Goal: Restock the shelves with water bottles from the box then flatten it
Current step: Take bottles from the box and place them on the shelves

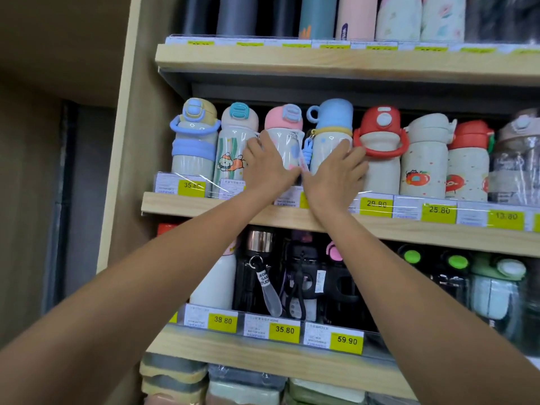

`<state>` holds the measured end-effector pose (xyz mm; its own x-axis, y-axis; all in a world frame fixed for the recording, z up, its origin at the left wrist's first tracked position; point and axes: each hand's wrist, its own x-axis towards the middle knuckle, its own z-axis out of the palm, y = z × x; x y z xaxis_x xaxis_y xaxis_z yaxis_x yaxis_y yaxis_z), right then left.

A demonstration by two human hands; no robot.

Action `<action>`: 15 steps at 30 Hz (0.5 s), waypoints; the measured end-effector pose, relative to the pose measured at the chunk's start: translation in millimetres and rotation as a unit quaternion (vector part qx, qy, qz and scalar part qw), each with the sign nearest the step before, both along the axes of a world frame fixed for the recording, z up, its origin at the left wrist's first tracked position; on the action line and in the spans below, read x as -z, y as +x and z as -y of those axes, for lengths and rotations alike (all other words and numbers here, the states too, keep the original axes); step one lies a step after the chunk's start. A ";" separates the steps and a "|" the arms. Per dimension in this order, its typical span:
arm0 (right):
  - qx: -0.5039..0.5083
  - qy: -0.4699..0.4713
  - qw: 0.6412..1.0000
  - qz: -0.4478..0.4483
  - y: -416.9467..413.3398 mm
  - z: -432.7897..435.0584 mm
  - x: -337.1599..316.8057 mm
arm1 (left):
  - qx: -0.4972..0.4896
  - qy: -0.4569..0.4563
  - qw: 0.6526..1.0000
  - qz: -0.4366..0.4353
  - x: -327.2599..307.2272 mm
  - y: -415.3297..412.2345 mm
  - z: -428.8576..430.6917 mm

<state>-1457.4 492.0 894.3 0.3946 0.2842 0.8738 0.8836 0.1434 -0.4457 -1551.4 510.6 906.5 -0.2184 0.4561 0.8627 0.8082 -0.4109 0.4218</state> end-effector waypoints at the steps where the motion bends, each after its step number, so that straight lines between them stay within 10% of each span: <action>1: -0.002 -0.006 1.000 -0.006 -1.6 0.1 -0.6 | 0.003 0.003 1.000 -0.001 0.3 -0.9 0.0; 15: 0.022 0.001 1.000 -0.005 0.8 -0.6 0.2 | -0.002 0.056 0.998 0.020 7.3 -0.4 -7.9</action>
